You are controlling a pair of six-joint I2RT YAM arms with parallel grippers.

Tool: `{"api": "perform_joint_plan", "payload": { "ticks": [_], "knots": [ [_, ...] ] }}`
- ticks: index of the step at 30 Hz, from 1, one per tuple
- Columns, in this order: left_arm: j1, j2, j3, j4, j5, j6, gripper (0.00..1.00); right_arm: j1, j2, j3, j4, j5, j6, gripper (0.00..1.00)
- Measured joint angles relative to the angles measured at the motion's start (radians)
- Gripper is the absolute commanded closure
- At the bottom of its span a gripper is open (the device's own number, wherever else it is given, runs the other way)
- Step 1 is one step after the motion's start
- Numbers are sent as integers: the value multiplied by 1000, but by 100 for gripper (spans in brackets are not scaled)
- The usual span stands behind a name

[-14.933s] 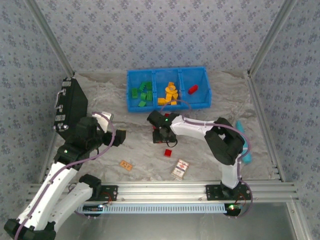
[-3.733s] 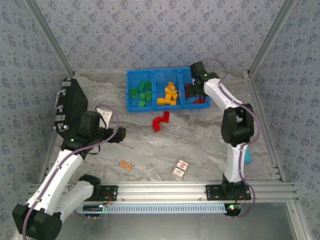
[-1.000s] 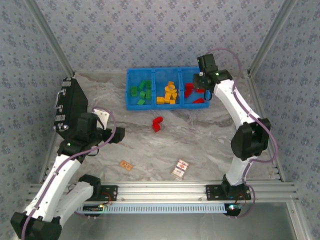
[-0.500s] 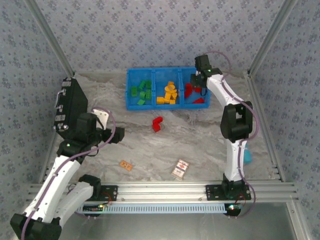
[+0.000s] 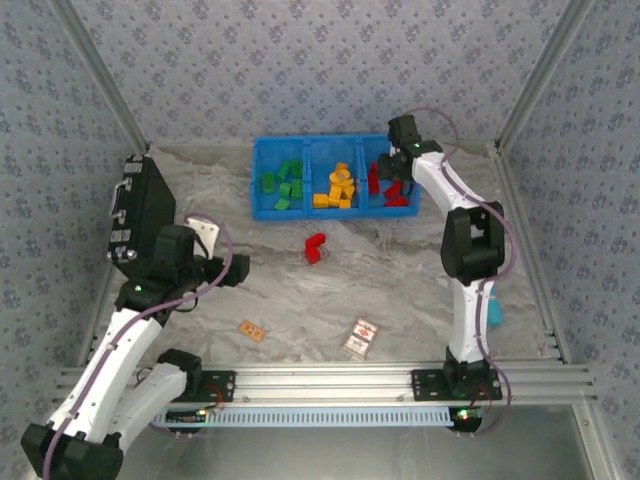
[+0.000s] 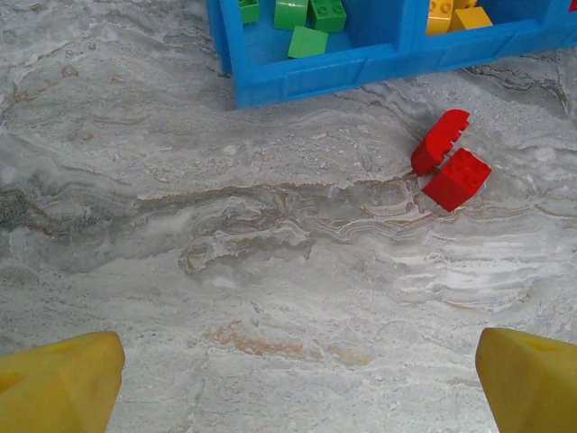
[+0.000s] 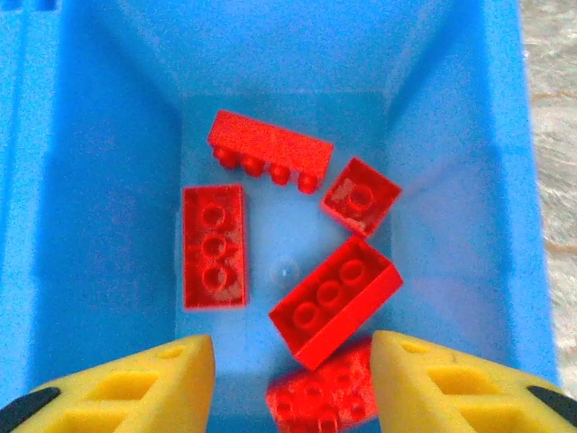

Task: Sort the legos into containers by color
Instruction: Place the lego in the container, then pick up the lego from the center of the table.

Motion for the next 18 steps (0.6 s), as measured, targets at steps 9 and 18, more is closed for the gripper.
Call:
{"api": "perform_joint_plan", "payload": {
  "ticks": [9, 18],
  "knots": [
    [0, 0, 0, 0, 0, 0, 0, 209, -396, -322, 37, -18, -40, 42],
    [6, 5, 0, 0, 0, 0, 0, 407, -452, -432, -39, -24, 6, 32]
  ]
}}
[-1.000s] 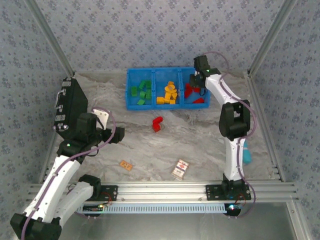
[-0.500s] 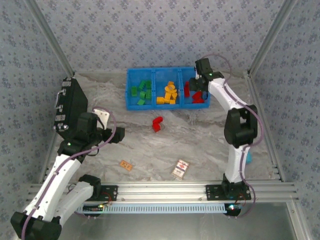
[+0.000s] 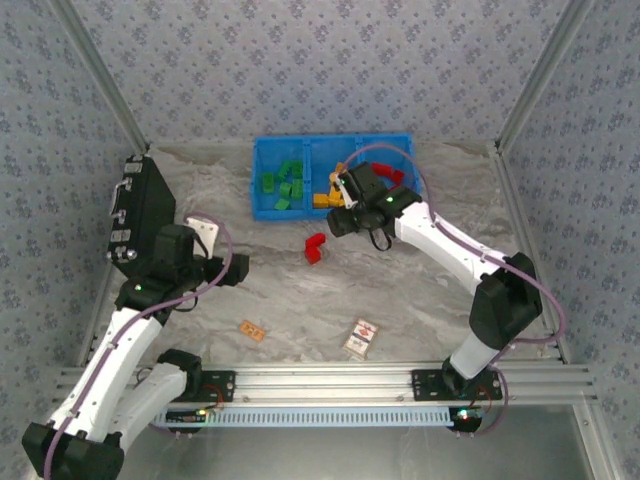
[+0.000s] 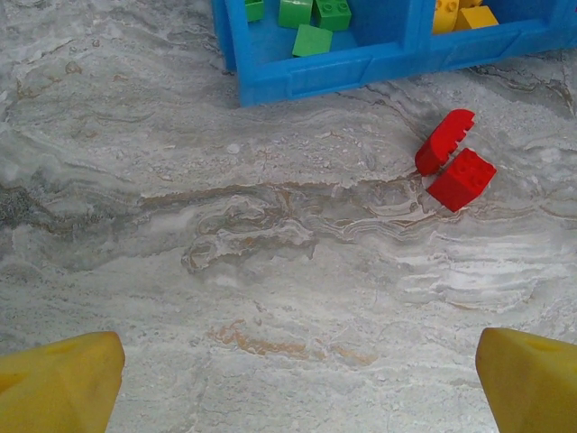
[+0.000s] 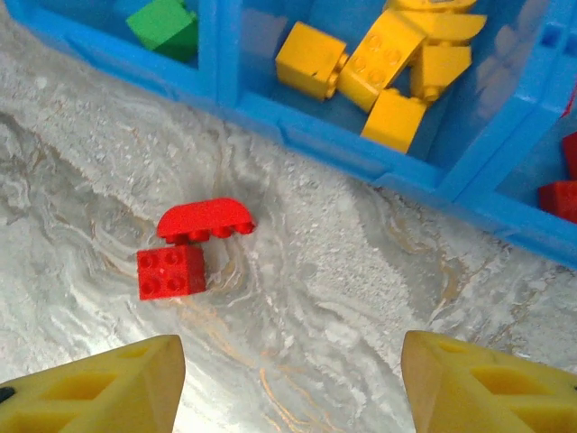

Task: Sort the legos into containers by color
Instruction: Pick up the lego from the center of the table.

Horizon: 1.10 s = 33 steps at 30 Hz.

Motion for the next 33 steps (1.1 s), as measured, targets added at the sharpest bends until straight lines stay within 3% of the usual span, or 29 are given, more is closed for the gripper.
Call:
{"api": "perform_joint_plan", "payload": {
  "ticks": [8, 17, 26, 33],
  "knots": [
    [0, -1, 0, 0, 0, 0, 0, 80, 89, -2, 40, -52, 105, 26],
    [0, -11, 0, 0, 0, 0, 0, 97, 237, -1, 90, -111, 149, 17],
    [0, -17, 0, 0, 0, 0, 0, 124, 336, 45, 105, -145, 149, 17],
    [0, -17, 0, 0, -1, 0, 0, 124, 381, 67, 103, -146, 143, 25]
  ]
}}
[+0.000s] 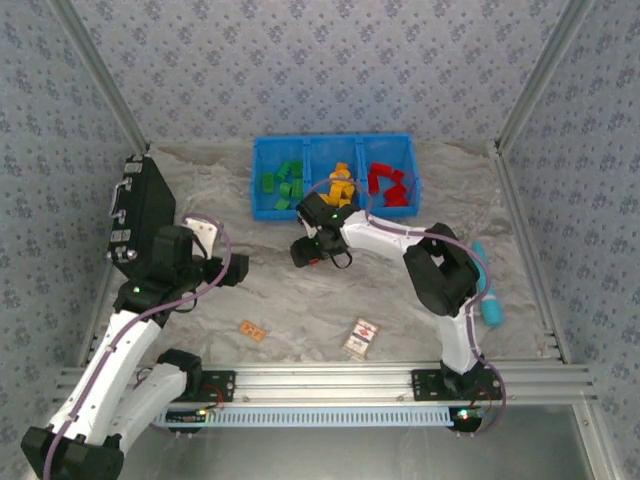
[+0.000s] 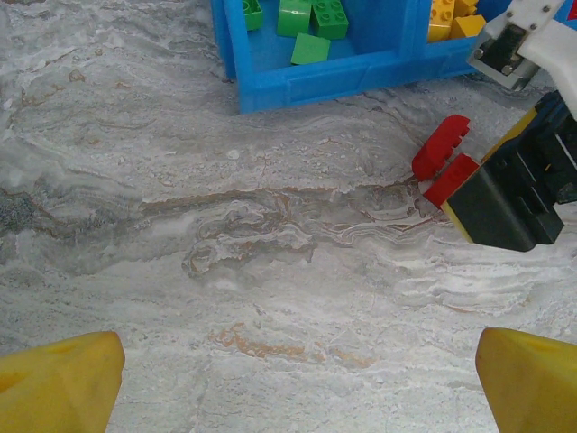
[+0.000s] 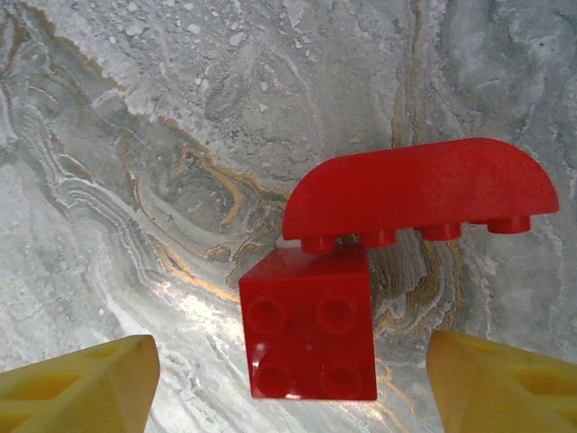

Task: Sort the legos into containers by color
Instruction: Pick up the lego from the center of the table, then place the lego in the container.

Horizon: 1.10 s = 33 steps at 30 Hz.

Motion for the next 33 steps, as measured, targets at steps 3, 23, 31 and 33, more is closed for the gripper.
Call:
{"api": "perform_joint_plan", "payload": {
  "ticks": [3, 23, 31, 33],
  "knots": [
    [0, 0, 0, 0, 0, 0, 0, 0, 20, 13, -4, 5, -5, 30],
    [0, 24, 0, 0, -15, 0, 0, -32, 3, 33, -145, 39, -83, 68],
    [0, 30, 0, 0, -18, 0, 0, -143, -164, 89, -245, 72, -151, 67],
    [0, 37, 0, 0, -18, 0, 0, -182, -187, 112, -247, 90, -172, 66]
  ]
}}
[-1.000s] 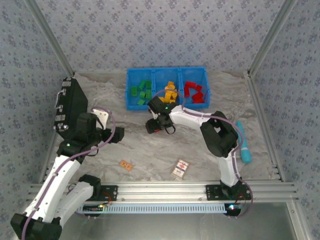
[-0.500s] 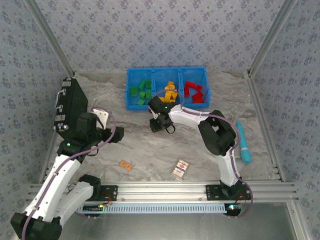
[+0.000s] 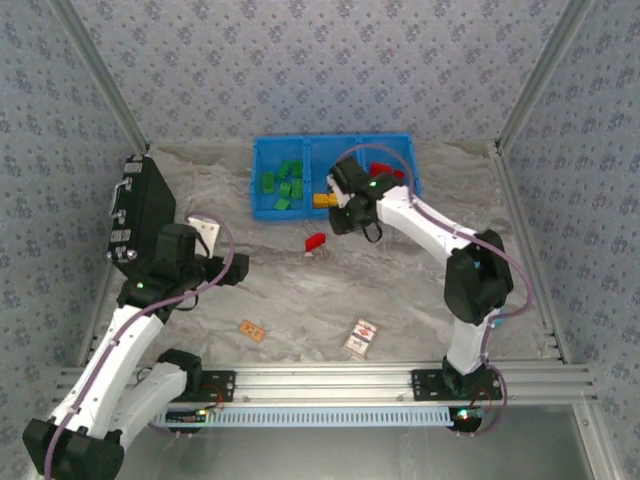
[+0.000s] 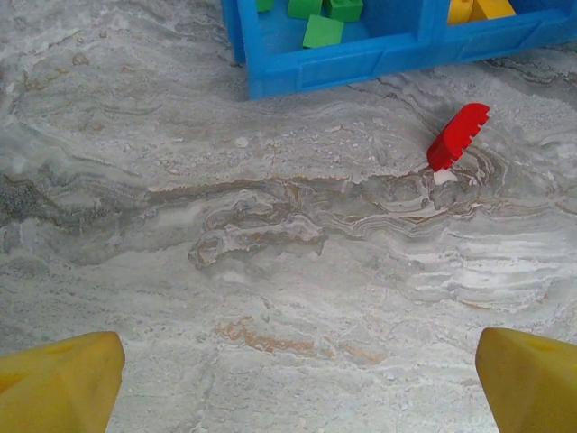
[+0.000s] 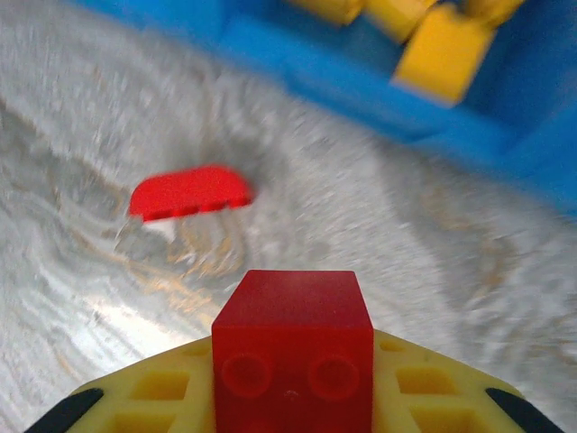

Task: Sort the legos into containers by color
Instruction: Place the lego in the container.

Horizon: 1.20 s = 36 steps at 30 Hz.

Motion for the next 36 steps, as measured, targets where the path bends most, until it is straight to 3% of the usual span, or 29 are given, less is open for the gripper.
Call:
{"api": "perform_joint_plan", "payload": {
  "ticks": [10, 18, 26, 29, 36],
  "knots": [
    [0, 0, 0, 0, -20, 0, 0, -173, -5, 54, 64, 135, -35, 66],
    [0, 0, 0, 0, -27, 0, 0, -230, 125, 169, 130, 176, -45, 65],
    [0, 0, 0, 0, -30, 3, 0, -282, 283, 224, 138, 171, -41, 56],
    [0, 0, 0, 0, -30, 3, 0, -294, 299, 233, 137, 168, -42, 47],
    [0, 1, 0, 0, -30, 8, 0, -305, 295, 255, 121, 168, -41, 44]
  ]
}}
